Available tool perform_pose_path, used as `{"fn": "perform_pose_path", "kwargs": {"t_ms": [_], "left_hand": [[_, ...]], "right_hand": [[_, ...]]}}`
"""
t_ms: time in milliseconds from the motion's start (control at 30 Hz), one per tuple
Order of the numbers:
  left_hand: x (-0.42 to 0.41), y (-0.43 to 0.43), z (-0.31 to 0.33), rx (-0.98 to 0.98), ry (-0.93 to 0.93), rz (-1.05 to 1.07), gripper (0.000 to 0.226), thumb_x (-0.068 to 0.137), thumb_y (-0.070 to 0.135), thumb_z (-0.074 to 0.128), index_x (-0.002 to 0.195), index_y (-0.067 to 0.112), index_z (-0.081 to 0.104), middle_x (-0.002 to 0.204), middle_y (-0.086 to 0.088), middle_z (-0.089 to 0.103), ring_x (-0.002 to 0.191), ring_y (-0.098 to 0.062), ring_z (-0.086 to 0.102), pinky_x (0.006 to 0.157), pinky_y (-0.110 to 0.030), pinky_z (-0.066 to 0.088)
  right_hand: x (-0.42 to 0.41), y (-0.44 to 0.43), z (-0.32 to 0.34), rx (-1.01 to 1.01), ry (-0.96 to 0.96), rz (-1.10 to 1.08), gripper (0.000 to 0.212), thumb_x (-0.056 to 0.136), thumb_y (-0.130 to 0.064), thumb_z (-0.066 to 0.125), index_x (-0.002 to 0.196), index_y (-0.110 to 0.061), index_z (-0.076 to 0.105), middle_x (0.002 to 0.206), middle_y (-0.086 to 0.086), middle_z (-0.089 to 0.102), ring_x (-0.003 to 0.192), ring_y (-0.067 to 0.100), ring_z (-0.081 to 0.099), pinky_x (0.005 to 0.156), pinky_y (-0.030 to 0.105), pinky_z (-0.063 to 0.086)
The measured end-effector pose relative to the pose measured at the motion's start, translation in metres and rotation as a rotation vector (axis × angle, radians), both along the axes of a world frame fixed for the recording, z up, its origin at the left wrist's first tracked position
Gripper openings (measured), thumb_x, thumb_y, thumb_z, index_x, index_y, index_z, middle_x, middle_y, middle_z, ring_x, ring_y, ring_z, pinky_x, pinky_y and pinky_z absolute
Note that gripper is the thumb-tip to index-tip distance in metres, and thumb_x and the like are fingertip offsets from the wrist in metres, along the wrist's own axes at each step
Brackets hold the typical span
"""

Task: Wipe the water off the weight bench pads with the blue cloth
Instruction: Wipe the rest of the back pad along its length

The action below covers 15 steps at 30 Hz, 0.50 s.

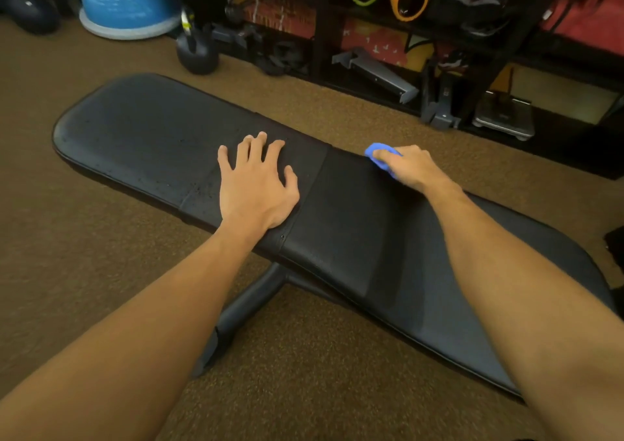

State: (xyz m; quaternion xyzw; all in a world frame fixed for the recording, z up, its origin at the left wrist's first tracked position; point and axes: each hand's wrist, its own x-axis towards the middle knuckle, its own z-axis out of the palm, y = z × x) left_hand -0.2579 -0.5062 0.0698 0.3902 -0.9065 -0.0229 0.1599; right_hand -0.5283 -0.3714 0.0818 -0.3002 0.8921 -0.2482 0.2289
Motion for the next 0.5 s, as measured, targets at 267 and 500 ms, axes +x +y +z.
{"fn": "perform_pose_path", "kwargs": {"t_ms": [267,500], "left_hand": [[-0.002,-0.001,-0.002,0.008,0.009,0.004,0.059,0.105,0.051,0.033,0.158,0.027,0.043,0.170,-0.006,0.037,0.159,-0.027,0.027,0.129,-0.065,0.014],[-0.002,-0.002,-0.003,0.000,0.010,0.008,0.059,0.105,0.051,0.033,0.158,0.027,0.043,0.170,-0.006,0.037,0.159,-0.028,0.027,0.128,-0.065,0.015]], "right_hand": [[0.025,-0.065,0.015,0.058,-0.129,0.133,0.061,0.099,-0.071,0.048,0.063,-0.025,0.064,0.051,-0.005,0.055,0.062,0.016,0.057,0.069,0.032,0.045],[-0.020,-0.020,0.001,0.088,-0.141,0.081,0.065,0.094,-0.073,0.054,0.099,-0.015,0.080,0.062,0.000,0.058,0.069,0.018,0.058,0.070,0.032,0.047]]}}
